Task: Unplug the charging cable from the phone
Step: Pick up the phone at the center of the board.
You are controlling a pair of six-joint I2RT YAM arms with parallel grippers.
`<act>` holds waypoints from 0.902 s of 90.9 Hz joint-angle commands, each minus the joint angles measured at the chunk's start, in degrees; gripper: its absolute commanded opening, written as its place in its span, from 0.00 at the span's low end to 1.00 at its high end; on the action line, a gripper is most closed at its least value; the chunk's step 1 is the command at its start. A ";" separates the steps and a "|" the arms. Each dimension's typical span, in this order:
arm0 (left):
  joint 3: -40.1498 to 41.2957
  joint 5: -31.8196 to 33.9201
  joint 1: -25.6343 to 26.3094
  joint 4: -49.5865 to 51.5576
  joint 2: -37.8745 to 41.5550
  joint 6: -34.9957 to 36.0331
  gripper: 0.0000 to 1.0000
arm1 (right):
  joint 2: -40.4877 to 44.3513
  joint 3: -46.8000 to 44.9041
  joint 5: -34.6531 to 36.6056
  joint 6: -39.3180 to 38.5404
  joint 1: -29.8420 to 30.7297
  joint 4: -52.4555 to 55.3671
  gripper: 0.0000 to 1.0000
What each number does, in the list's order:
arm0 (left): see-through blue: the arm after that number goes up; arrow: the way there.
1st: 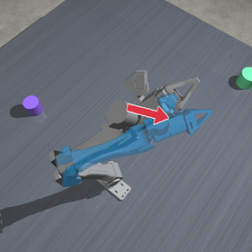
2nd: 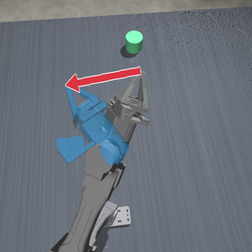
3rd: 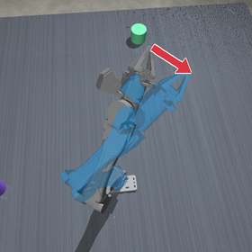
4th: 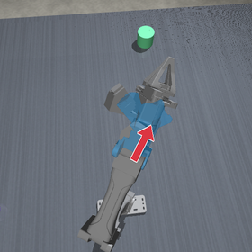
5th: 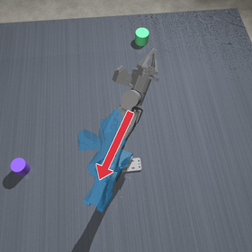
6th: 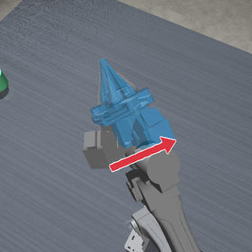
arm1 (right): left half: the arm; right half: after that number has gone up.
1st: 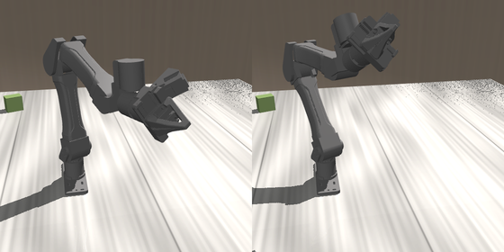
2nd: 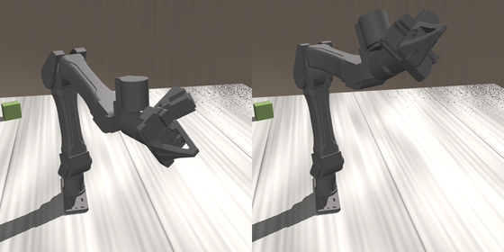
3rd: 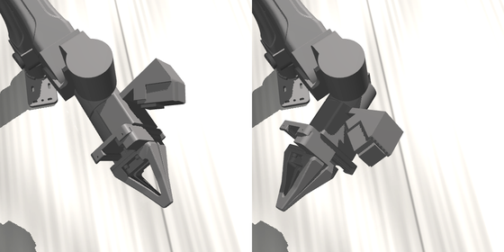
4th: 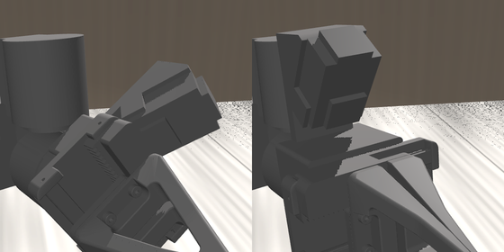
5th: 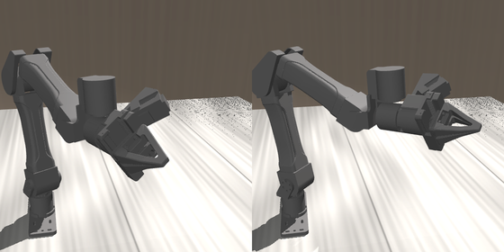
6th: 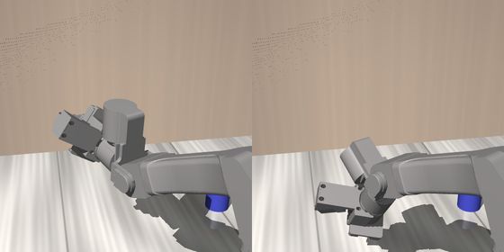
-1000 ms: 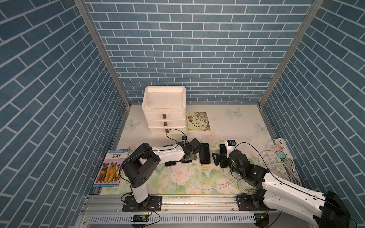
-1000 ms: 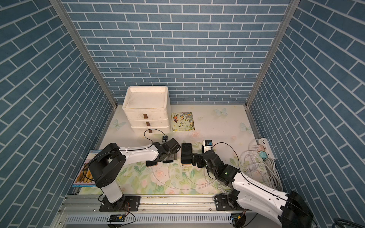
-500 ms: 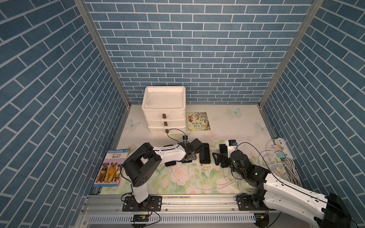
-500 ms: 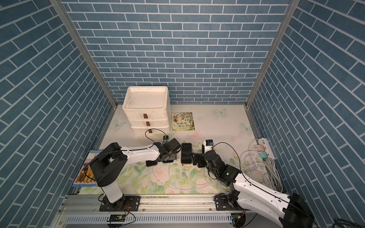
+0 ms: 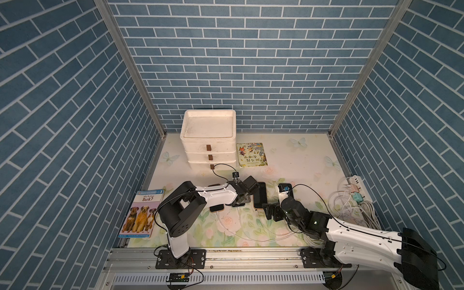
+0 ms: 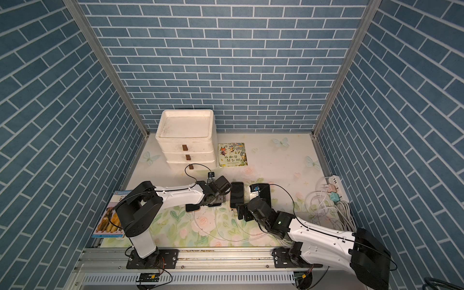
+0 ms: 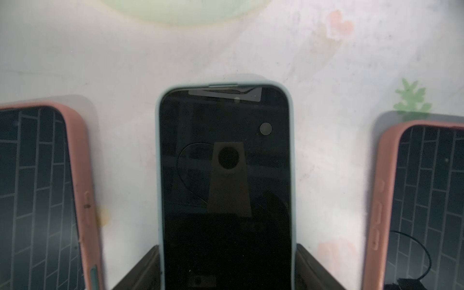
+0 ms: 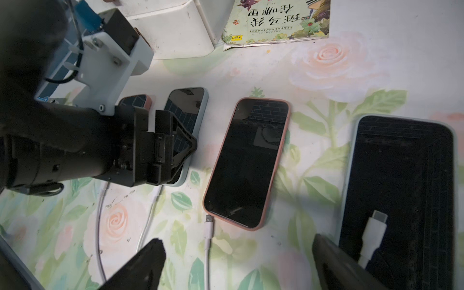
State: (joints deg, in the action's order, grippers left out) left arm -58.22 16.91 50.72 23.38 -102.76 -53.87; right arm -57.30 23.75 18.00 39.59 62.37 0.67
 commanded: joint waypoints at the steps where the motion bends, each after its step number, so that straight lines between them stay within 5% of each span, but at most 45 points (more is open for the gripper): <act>1: 0.31 -0.89 0.93 -1.22 0.84 -2.07 0.00 | -2.19 1.74 8.54 0.47 2.34 -1.06 0.96; 24: 0.82 2.87 1.72 -1.61 4.55 -2.77 0.00 | -5.24 1.01 16.08 2.14 4.71 -1.23 0.98; 44: 1.81 5.87 2.54 -3.14 6.83 -3.17 0.00 | -0.02 -5.65 -7.23 0.33 -1.47 -14.85 0.92; 57: 2.53 7.25 2.71 -3.91 8.50 -3.22 0.00 | -1.10 -6.91 -12.00 -0.24 -1.73 -18.11 0.80; 82: 4.84 8.81 3.15 -6.98 12.35 -3.90 0.00 | -0.24 -9.93 -15.21 0.12 -0.20 -24.37 0.77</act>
State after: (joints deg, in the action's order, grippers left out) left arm -54.33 22.70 53.41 19.16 -93.03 -57.08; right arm -58.22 15.14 5.48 40.10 61.54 -19.33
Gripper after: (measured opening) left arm 0.798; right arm 0.768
